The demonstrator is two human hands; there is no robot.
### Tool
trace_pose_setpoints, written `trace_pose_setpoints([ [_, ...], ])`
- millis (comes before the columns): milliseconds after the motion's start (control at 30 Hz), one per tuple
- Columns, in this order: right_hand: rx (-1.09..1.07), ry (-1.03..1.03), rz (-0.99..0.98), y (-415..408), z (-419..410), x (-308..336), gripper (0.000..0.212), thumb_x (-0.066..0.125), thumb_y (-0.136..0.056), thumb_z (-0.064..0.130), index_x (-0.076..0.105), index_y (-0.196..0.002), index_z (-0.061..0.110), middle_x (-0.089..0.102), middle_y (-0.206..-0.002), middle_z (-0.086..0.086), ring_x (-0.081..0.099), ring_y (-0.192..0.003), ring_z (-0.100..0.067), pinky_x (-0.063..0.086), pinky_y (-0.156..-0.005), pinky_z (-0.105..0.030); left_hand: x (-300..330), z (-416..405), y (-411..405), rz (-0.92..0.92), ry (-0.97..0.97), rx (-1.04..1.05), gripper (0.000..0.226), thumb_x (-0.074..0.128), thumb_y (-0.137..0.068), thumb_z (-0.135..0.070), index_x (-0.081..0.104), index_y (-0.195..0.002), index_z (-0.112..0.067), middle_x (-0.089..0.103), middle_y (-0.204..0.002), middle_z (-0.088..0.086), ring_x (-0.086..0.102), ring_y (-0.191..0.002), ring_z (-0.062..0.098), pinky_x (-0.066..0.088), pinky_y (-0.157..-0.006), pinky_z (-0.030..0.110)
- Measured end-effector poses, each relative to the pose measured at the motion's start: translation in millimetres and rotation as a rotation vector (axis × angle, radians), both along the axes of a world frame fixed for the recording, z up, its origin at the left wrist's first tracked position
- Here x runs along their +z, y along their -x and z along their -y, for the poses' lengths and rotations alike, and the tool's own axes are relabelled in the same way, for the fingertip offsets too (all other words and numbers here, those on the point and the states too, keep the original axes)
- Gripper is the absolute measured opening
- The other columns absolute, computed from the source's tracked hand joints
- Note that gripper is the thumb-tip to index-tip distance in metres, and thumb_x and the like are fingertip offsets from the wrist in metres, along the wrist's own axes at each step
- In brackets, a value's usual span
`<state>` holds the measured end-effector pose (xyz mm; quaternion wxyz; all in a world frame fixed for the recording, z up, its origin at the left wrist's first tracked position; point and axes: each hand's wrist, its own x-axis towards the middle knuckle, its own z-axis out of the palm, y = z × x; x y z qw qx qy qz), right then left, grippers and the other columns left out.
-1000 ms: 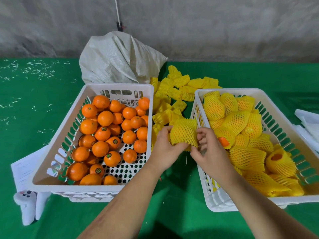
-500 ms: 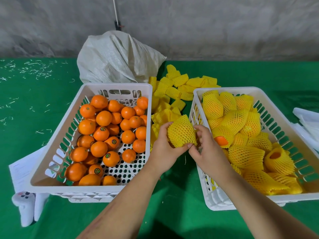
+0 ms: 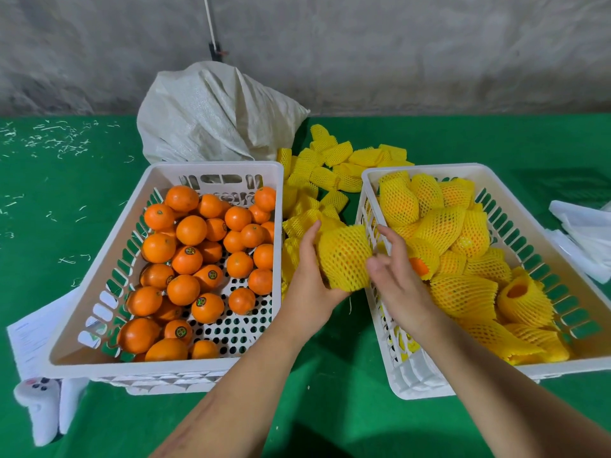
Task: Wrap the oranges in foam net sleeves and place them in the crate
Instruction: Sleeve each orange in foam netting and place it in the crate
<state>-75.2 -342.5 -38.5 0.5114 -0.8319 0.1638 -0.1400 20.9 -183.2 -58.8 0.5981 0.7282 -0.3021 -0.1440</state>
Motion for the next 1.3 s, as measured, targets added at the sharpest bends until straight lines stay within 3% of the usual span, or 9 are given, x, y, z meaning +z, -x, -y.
trace_pose_setpoints([
  [100,0.046,0.279,-0.207,-3,-7,3,0.11,0.057,-0.066,0.089,0.001,-0.154,0.055,0.029,-0.161,0.011,0.049,-0.135,-0.023,0.053,-0.1,-0.051,2,1,5,0.066,-0.049,-0.093,0.137,0.086,-0.087,-0.015,-0.024,-0.152,-0.061,0.03,-0.164,-0.011,0.042,-0.146,0.005,0.044,-0.114,0.025],
  [267,0.028,0.307,-0.092,-3,1,-5,0.11,0.078,-0.073,0.061,0.007,-0.156,0.048,0.025,-0.156,0.013,0.045,-0.135,-0.02,0.051,-0.097,-0.038,3,-4,7,-0.136,-0.053,-0.345,0.137,0.076,-0.091,-0.003,-0.037,-0.148,-0.056,0.027,-0.168,-0.008,0.043,-0.147,0.008,0.046,-0.117,0.038],
  [367,-0.027,0.334,-0.051,-6,3,-11,0.107,0.081,-0.071,0.062,0.015,-0.154,0.044,0.027,-0.141,0.015,0.048,-0.122,-0.014,0.047,-0.087,-0.03,9,-6,7,-0.409,0.073,-0.322,0.113,0.075,-0.093,-0.016,-0.009,-0.161,-0.049,0.047,-0.152,-0.023,0.058,-0.133,0.003,0.055,-0.1,0.026],
  [500,0.018,0.359,-0.088,-9,1,-10,0.104,0.075,-0.062,0.074,0.022,-0.149,0.051,0.033,-0.144,0.014,0.048,-0.128,-0.016,0.053,-0.092,-0.038,21,0,4,-0.581,0.097,-0.11,0.057,0.072,-0.092,-0.044,0.053,-0.141,-0.024,0.072,-0.13,0.007,0.074,-0.112,0.021,0.063,-0.082,0.032],
  [667,0.066,0.29,0.087,9,-2,-4,0.074,0.074,-0.085,0.049,0.037,-0.148,0.048,0.038,-0.146,0.014,0.042,-0.136,-0.005,0.044,-0.106,-0.025,18,1,7,-0.503,0.059,-0.142,0.049,0.066,-0.095,-0.045,0.056,-0.138,-0.024,0.077,-0.117,0.003,0.077,-0.105,0.023,0.064,-0.085,0.036],
  [833,-0.275,0.287,0.198,68,35,1,0.063,0.075,-0.088,0.048,0.046,-0.144,0.048,0.036,-0.146,0.017,0.039,-0.137,0.0,0.037,-0.101,-0.006,11,-26,-16,-0.597,0.463,0.156,0.03,0.067,-0.103,-0.024,0.065,-0.133,-0.025,0.076,-0.119,0.009,0.075,-0.093,0.026,0.063,-0.08,0.037],
  [1000,-0.757,0.453,0.075,89,125,33,0.073,0.082,-0.086,0.03,0.043,-0.148,0.029,0.036,-0.144,-0.003,0.048,-0.125,-0.026,0.048,-0.106,-0.048,9,-36,-19,-0.625,0.543,0.176,0.028,0.057,-0.106,-0.01,0.073,-0.118,-0.029,0.072,-0.105,0.005,0.067,-0.082,0.016,0.06,-0.079,0.027],
  [1167,-0.571,0.532,-0.468,74,175,37,0.097,0.069,-0.094,0.044,0.003,-0.164,0.029,0.002,-0.171,-0.013,0.004,-0.155,-0.044,0.015,-0.123,-0.062,9,-34,-6,-0.299,0.255,0.112,0.022,0.062,-0.102,-0.034,0.068,-0.124,-0.034,0.073,-0.112,-0.002,0.07,-0.09,0.015,0.055,-0.084,0.034],
  [1300,-0.588,0.531,-0.435,65,174,35,0.086,0.059,-0.098,0.028,0.003,-0.164,0.033,0.002,-0.172,-0.006,0.004,-0.156,-0.044,0.016,-0.122,-0.066,3,-32,-1,-0.129,0.202,0.129,0.017,0.06,-0.105,-0.027,0.073,-0.111,-0.036,0.075,-0.104,-0.001,0.071,-0.086,0.016,0.061,-0.078,0.027],
])
